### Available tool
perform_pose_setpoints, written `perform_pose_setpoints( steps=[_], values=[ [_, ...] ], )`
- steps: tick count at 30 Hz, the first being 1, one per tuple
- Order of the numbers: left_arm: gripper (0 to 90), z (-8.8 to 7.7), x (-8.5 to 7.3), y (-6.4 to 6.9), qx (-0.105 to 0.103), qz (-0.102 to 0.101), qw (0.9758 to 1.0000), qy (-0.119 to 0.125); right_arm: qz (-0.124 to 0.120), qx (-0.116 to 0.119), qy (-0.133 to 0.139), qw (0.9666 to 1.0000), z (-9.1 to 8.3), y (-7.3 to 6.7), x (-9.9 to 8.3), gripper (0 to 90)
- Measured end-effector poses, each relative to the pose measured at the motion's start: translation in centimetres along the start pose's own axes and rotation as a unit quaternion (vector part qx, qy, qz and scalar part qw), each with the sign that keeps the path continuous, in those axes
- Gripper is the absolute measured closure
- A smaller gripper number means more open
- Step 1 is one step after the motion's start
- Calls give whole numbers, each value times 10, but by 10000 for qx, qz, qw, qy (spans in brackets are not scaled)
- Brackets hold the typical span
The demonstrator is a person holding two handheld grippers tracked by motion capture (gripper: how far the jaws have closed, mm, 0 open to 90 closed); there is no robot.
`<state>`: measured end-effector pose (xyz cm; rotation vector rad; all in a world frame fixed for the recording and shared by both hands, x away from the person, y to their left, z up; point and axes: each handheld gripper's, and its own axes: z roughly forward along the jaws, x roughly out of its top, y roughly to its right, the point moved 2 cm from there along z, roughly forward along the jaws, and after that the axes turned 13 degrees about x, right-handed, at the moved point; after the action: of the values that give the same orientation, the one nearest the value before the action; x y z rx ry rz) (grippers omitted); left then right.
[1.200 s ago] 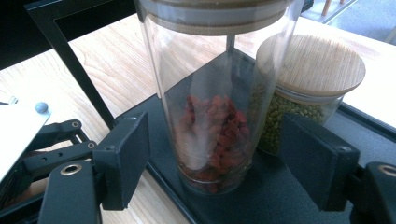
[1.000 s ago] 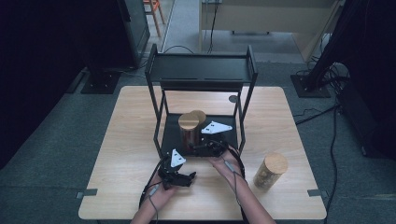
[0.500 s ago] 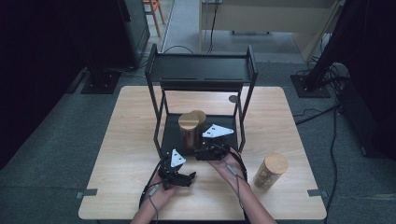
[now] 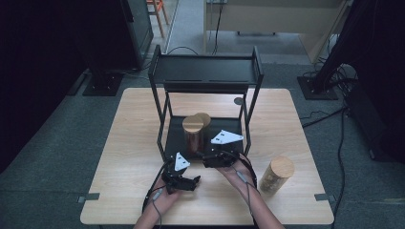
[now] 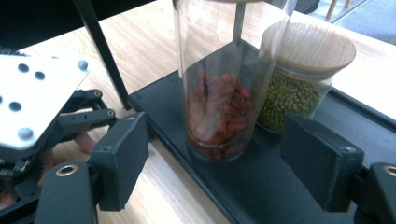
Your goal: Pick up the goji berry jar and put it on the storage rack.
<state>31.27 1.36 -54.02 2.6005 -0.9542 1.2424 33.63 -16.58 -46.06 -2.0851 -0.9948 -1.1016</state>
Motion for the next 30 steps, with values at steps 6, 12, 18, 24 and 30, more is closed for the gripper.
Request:
perform_pose_setpoints(
  steps=[6,12,18,24,30],
  values=[
    [102,0,0,0,0,1,10000,1,96,50,62,9999,-4,-1,-7,237],
    [102,0,0,0,2,6,10000,-2,143,91,10,9999,-6,-4,-12,236],
    [102,0,0,0,0,6,10000,-2,78,86,-10,9999,-9,-7,-15,236],
    [102,0,0,0,0,5,10000,-1,80,113,-25,9999,-11,-6,-19,236],
    [102,0,0,0,2,4,10000,-5,79,181,-42,9998,-14,-8,-22,235]
  ],
)
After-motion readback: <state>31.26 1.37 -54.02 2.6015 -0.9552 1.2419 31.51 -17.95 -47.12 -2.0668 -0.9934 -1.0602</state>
